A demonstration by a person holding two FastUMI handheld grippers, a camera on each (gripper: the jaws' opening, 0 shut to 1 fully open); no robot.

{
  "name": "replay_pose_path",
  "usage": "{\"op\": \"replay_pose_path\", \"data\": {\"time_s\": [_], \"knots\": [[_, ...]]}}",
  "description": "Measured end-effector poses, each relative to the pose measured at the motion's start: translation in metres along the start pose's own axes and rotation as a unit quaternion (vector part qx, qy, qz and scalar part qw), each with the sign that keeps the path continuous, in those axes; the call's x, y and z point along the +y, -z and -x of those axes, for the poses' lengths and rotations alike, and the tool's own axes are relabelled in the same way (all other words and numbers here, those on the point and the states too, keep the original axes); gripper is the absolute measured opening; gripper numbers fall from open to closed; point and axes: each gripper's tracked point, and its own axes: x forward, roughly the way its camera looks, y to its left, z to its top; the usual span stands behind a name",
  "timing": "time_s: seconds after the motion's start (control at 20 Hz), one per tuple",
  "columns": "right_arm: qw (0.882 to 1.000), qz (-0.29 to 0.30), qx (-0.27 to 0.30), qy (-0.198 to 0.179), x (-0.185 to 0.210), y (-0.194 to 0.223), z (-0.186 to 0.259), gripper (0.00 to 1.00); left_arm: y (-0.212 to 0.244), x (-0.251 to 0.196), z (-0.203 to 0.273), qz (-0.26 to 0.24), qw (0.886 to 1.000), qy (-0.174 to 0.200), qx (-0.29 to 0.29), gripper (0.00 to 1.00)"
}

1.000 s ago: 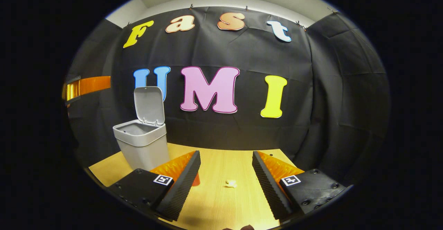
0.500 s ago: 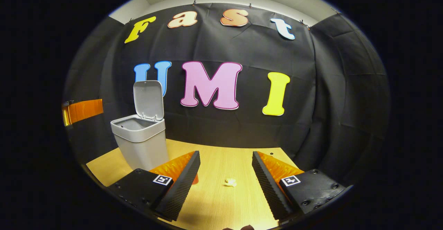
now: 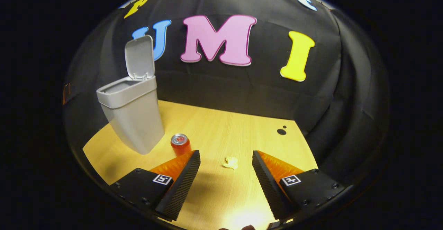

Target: Press the lid of the desktop garbage bin to open it, pick up the crumpled paper on the desktop and throw it into the bin, then pick up the pop can on the desktop and drop it into the bin, and finally close the garbage bin lid.

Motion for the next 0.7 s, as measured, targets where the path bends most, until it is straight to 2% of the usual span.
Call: {"op": "replay_pose_path", "data": {"time_s": [0.2,0.3,0.5,0.7], "knots": [[0.997,0.036,0.063,-0.016,-0.005,0.031,-0.05,0.99,0.019,-0.018,0.003,0.004,1.0,-0.005,0.027,0.93],[0.994,0.035,0.104,-0.026,-0.006,0.052,-0.075,0.99,0.018,-0.017,0.0,-0.007,0.999,-0.023,0.028,0.93],[0.987,0.015,0.154,-0.04,-0.01,0.075,-0.118,0.99,0.014,-0.015,-0.004,-0.013,0.998,-0.05,0.024,0.93],[0.979,0.033,0.197,-0.041,-0.018,0.102,-0.151,0.98,0.021,-0.011,-0.007,-0.002,0.996,-0.08,0.036,0.94]]}}
